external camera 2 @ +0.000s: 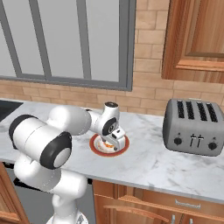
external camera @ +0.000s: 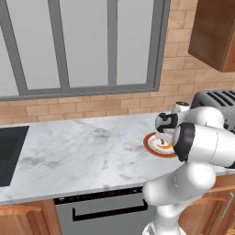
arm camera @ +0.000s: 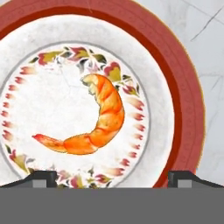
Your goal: Pick up the knife from the drawer and place it on the cutting board. Then place the meat from the plate to the cutting board.
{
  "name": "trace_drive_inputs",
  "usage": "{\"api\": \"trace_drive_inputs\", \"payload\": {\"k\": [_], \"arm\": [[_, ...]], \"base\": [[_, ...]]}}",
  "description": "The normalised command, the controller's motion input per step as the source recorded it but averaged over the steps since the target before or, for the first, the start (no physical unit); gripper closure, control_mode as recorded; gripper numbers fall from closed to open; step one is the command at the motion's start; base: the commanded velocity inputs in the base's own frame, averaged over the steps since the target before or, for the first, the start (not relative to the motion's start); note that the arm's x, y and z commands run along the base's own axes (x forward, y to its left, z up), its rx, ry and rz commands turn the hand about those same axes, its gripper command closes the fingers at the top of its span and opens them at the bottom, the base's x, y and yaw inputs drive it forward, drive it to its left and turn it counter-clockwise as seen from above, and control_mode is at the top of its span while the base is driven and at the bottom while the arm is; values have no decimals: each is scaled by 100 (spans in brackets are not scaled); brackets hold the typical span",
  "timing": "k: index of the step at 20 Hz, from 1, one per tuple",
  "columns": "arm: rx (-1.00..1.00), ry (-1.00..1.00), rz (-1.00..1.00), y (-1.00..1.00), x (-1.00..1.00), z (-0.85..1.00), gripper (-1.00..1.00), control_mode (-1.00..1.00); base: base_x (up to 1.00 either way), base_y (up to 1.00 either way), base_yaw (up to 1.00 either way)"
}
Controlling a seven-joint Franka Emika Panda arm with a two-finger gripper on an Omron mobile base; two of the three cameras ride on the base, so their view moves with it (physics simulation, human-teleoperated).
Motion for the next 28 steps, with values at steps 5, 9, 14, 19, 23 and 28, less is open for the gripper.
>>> {"api": "trace_drive_inputs", "payload": {"k": [5, 9, 14, 19, 23, 28], "arm": [[0, 0, 0, 0, 20, -13, -100, -100], [0, 0, 0, -3, 18, -10, -100, -100], [0, 0, 0, -4, 14, -11, -100, -100], [0, 0, 0, -14, 10, -16, -100, -100], [0, 0, 0, -7, 4, -19, -100, -100], [0, 1, 0, 0, 3, -30, 100, -100]], "base": [[0, 0, 0], [0, 0, 0], [0, 0, 0], [0, 0, 0], [0, 0, 0], [0, 0, 0]]}}
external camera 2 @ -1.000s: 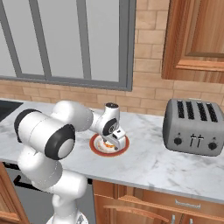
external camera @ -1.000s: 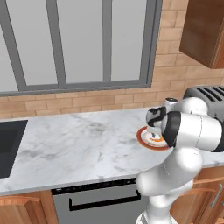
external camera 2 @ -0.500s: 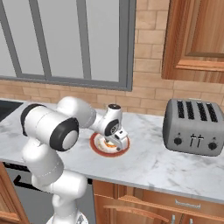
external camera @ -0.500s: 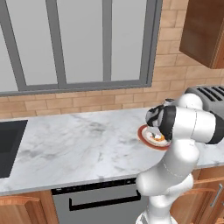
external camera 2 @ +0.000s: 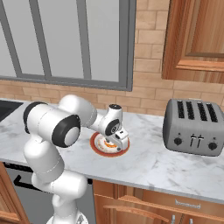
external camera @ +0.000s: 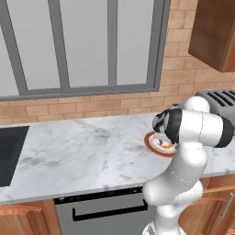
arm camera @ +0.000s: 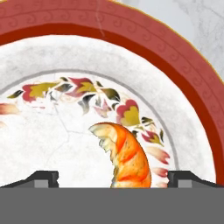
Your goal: Pick up the knife from the drawer and place it on the cutting board. Then place the meat from the plate to the cutting board.
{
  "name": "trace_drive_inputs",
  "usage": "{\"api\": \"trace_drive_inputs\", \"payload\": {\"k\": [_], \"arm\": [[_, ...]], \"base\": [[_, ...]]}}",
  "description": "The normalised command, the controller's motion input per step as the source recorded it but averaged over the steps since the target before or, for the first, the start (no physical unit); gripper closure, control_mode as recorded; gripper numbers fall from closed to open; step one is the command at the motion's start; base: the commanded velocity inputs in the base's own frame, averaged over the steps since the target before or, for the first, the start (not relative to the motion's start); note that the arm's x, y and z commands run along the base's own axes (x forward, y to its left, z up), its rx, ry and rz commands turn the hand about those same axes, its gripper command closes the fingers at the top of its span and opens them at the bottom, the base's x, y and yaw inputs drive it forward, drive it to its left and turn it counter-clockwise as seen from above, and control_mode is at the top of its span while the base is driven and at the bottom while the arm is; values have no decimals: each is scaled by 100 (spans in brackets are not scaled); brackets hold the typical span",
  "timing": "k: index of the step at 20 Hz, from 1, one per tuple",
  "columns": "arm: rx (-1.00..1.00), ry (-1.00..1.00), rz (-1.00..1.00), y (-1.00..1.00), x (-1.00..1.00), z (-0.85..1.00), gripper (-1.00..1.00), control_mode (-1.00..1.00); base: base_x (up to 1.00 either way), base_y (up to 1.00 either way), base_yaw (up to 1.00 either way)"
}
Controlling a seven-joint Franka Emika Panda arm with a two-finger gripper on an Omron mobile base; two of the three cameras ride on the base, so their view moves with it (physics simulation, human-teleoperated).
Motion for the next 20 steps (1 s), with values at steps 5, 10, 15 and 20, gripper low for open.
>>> {"api": "trace_drive_inputs", "payload": {"k": [5, 10, 15, 20], "arm": [[0, 2, 0, 1, 2, -39, 100, -100], [0, 0, 0, 7, 2, -27, 100, -100], [0, 0, 0, 6, 0, -21, 100, -100], [0, 0, 0, 8, 0, -3, 100, -100]], "base": [[0, 0, 0], [0, 0, 0], [0, 0, 0], [0, 0, 0]]}}
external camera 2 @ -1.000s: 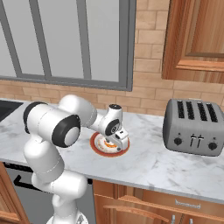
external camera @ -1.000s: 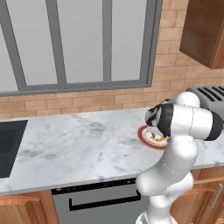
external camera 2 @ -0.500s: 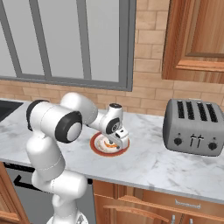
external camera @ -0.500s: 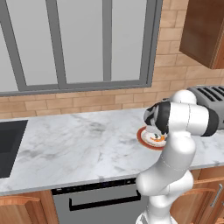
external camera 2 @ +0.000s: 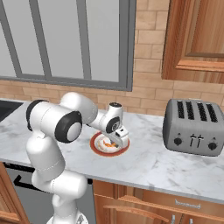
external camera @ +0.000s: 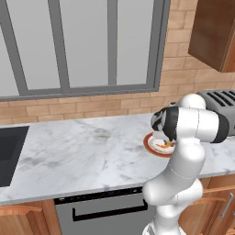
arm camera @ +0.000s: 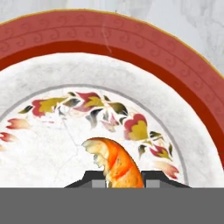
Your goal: Pick up the knife from the drawer and place it on the cutting board. Then place the meat from the plate to the cutting board.
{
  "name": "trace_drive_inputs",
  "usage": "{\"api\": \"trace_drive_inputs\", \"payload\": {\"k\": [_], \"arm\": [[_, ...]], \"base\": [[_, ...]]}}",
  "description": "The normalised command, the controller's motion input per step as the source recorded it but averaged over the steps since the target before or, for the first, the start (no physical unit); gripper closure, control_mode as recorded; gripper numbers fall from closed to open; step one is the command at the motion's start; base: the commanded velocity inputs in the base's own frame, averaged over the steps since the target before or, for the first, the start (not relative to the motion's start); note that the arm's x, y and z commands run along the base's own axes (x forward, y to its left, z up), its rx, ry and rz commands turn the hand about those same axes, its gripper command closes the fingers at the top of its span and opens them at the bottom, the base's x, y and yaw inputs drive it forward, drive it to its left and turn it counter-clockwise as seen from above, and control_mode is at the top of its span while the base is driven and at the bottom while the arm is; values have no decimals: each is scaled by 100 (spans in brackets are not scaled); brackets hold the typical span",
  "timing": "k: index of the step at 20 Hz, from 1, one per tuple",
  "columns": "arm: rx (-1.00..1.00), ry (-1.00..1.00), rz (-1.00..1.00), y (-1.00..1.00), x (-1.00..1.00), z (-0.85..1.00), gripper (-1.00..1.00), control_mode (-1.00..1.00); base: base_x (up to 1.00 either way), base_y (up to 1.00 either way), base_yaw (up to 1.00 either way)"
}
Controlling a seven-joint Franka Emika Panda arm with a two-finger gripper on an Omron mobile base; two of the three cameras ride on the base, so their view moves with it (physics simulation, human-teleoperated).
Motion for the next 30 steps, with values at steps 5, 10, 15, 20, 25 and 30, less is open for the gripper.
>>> {"api": "trace_drive_inputs", "payload": {"k": [5, 10, 15, 20, 25, 30], "arm": [[0, 0, -2, 22, 0, 0, 100, -100], [0, 0, -1, 16, 0, 0, 100, -100], [1, -1, -2, 0, -30, 32, 100, -100], [0, -5, -3, 0, -61, 53, 100, -100], [0, -5, -3, 0, -58, 67, 100, -100], [0, -7, -1, 2, -50, 76, 100, -100]], "base": [[0, 0, 0], [0, 0, 0], [0, 0, 0], [0, 0, 0], [0, 0, 0], [0, 0, 0]]}}
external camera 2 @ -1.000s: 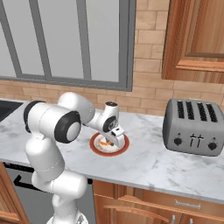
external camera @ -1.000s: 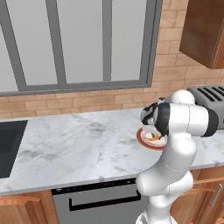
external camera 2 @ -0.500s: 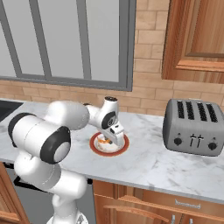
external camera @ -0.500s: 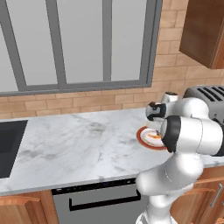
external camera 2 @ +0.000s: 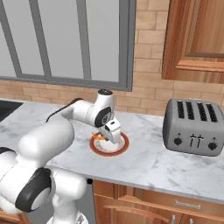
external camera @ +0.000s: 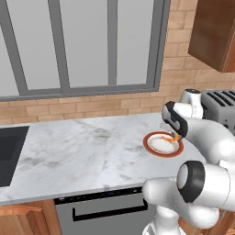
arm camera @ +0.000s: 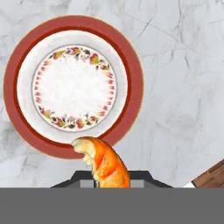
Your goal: Pick up the knife from the drawer and place it on the cutting board. Then place the meat from the plate to the cutting board.
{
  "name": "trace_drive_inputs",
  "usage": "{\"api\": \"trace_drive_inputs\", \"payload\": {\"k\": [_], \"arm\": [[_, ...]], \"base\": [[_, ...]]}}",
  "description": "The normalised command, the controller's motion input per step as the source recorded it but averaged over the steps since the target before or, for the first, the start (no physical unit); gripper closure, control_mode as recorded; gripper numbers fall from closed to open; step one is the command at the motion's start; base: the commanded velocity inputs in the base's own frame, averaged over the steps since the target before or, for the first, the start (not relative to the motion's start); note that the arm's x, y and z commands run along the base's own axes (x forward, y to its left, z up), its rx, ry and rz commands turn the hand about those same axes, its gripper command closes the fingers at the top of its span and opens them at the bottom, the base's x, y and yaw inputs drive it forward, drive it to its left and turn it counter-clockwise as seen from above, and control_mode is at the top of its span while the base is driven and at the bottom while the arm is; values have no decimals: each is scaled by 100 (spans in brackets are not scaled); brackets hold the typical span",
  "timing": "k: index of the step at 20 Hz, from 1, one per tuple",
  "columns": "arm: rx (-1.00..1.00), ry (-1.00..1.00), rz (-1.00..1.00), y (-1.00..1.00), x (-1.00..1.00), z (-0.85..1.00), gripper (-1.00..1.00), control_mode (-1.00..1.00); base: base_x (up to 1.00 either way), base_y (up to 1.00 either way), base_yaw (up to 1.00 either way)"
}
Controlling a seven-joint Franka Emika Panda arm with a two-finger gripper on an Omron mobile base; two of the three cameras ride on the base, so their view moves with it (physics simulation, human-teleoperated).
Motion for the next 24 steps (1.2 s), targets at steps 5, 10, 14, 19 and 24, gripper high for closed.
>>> {"api": "trace_drive_inputs", "payload": {"k": [5, 10, 14, 19, 24], "arm": [[0, -6, -1, 12, -48, 66, 100, -100], [0, -4, -5, 11, -44, 34, 100, -100], [0, -1, -1, 0, -7, 0, 100, -100], [0, 0, 0, 0, -8, -3, 100, 100], [0, 0, 0, 0, 0, 0, 100, 100]], "base": [[0, 0, 0], [0, 0, 0], [0, 0, 0], [-26, 9, 0], [-62, 50, 0]]}}
